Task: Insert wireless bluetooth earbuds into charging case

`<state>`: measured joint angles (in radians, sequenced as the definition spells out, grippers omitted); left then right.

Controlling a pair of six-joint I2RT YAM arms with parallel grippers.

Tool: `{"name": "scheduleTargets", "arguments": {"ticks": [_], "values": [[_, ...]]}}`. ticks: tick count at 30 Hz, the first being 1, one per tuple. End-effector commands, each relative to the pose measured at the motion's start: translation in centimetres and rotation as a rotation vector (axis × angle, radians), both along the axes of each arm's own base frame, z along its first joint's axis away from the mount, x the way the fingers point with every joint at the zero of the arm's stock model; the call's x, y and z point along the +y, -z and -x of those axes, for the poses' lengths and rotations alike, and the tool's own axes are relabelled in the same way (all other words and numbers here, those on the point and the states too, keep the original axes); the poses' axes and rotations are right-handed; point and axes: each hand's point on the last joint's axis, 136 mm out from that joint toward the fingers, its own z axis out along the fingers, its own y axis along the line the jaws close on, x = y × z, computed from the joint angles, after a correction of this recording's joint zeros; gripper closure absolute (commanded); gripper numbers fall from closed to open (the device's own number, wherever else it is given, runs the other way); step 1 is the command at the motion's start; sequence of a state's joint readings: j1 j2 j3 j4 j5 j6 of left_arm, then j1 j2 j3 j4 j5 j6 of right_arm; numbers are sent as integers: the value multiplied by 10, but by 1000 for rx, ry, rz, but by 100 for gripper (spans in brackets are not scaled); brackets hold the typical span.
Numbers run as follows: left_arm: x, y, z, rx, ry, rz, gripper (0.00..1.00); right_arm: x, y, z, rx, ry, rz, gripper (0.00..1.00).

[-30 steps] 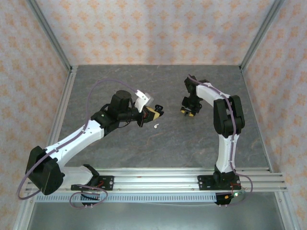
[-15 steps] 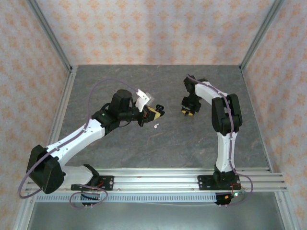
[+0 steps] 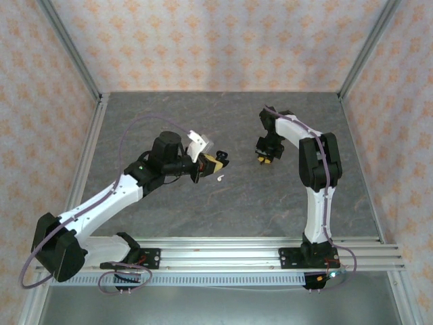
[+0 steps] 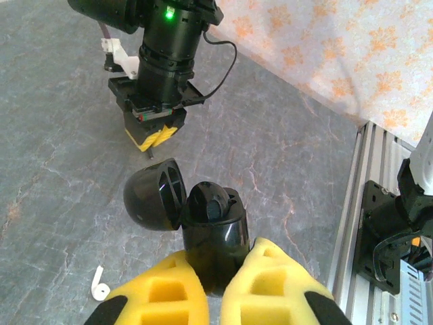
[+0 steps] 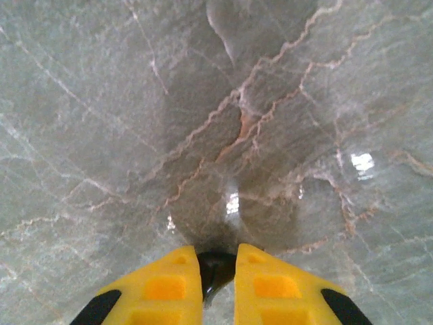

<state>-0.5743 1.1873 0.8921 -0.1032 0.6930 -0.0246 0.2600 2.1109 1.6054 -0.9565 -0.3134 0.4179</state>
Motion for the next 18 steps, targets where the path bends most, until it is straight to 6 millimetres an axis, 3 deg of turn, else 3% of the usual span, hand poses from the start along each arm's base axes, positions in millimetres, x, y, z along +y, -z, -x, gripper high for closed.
{"name": "scheduleTargets", "arguments": {"ticks": [1,9,18], "values": [[7,-10,-5,-79,-40,23,100,2,-34,9,-33,-16,-5,87],[12,-19,-20,-139,-129,66,100,15,-83,6,-149,-58,-9,88],[2,-37,-35,-168,-125,90,100,36,-171,-8,-402,-116,-6,91]]}}
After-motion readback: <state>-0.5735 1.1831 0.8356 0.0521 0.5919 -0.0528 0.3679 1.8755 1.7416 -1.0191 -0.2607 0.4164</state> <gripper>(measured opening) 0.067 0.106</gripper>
